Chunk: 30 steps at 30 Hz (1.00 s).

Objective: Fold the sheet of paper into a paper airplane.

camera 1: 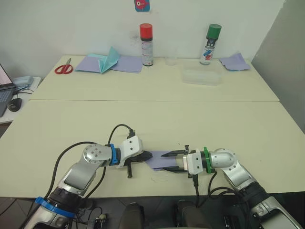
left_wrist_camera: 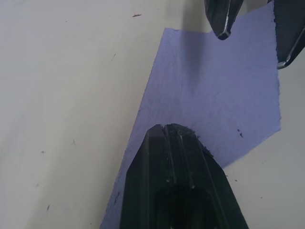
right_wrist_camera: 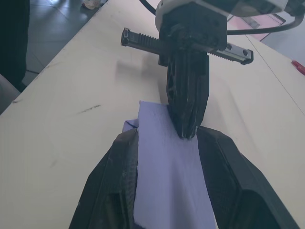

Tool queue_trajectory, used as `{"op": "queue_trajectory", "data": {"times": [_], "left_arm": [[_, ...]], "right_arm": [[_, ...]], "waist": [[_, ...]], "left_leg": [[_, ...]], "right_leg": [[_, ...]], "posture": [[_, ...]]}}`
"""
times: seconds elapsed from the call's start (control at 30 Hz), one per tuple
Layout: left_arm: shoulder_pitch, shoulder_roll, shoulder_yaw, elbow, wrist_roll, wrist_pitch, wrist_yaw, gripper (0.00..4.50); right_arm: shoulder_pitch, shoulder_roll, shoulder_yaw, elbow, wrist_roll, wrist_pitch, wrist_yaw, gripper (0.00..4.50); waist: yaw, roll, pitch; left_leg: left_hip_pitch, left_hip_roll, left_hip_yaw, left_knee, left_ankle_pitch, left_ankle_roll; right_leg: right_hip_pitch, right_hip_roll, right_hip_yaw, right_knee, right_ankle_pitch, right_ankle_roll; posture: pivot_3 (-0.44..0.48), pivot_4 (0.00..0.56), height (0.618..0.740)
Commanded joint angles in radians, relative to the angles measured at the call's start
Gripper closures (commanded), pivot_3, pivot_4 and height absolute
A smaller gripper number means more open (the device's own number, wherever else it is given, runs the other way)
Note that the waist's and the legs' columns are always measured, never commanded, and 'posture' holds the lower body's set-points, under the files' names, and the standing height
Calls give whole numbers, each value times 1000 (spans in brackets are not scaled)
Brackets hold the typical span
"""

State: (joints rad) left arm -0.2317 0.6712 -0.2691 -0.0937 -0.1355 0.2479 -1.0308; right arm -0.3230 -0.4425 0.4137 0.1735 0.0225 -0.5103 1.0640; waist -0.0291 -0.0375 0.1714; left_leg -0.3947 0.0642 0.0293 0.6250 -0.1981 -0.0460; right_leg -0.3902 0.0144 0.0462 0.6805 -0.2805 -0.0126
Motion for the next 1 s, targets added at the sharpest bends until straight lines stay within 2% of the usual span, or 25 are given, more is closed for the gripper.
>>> {"op": "queue_trajectory", "data": {"times": [0.03, 0.43, 1.0], "left_arm": [[22, 15, -27, 30, 46, 17, 4, 4500], [9, 9, -32, 43, 48, 18, 5, 4500], [2, 4, -36, 60, 52, 20, 8, 4500]], "right_arm": [[-2, -8, -11, -42, 25, 7, 3, 2521], [-18, -15, -11, 24, -30, -39, -44, 2521], [-74, 93, 32, 127, -99, -110, -100, 2521]], "waist": [[0, 0, 0], [0, 0, 0], [0, 0, 0]], "left_leg": [[0, 0, 0, 0, 0, 0], [0, 0, 0, 0, 0, 0], [0, 0, 0, 0, 0, 0]], "right_leg": [[0, 0, 0, 0, 0, 0], [0, 0, 0, 0, 0, 0], [0, 0, 0, 0, 0, 0]], "posture": [[0, 150, 740], [0, 150, 740], [0, 150, 740]]}}
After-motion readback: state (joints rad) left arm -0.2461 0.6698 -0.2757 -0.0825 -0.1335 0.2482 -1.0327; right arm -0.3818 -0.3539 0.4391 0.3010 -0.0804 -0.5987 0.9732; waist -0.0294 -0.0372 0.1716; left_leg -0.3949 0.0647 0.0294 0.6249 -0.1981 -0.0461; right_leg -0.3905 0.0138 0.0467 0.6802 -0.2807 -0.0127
